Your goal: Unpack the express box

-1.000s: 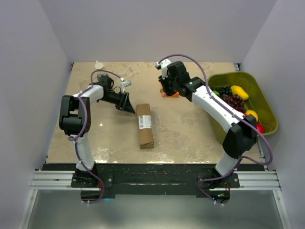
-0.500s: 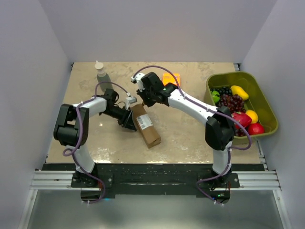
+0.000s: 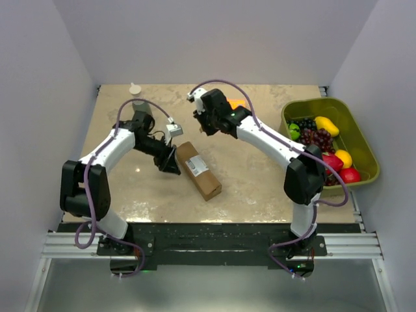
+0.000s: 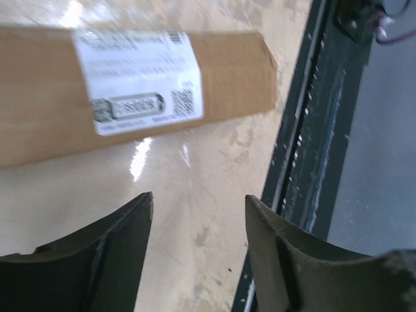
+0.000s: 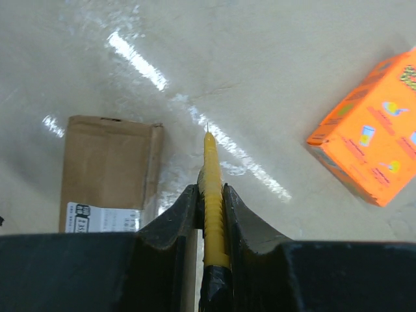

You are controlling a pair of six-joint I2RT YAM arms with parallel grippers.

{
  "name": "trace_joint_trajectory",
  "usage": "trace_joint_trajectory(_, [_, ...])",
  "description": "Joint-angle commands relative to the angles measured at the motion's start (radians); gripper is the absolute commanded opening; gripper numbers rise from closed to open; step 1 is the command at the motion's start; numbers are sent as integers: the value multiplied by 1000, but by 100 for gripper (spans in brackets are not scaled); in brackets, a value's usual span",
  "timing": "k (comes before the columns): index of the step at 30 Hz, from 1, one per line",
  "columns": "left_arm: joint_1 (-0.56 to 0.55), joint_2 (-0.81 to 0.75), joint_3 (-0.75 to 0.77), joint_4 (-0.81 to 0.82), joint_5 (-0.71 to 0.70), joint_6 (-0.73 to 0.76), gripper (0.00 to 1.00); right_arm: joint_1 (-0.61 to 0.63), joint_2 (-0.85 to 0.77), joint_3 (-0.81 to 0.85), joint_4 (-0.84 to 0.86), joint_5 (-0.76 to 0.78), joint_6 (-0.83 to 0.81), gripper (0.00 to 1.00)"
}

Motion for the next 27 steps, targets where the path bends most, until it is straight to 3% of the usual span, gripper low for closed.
trace_joint_trajectory(1, [30,-19,97,218,-46,-156,68,-38,-139,29,73,15,-17,0])
trace_joint_trajectory(2, [33,10,104,278,-78,-254,70,-41,-162,-22,143,0,-20,0])
trace_joint_trajectory(5, [41,135,196,360,-85,-348,72,-38,-251,-139,277,18,6,0])
trace_joint_trajectory(11, [36,289,241,464,-49,-526,73,-17,-242,-176,313,39,88,0])
trace_joint_trajectory(19, [31,361,134,466,-71,-502,68,9,-261,-244,313,-25,86,0])
trace_joint_trajectory(27, [30,430,45,527,-95,-628,54,75,-256,-279,310,-11,94,0])
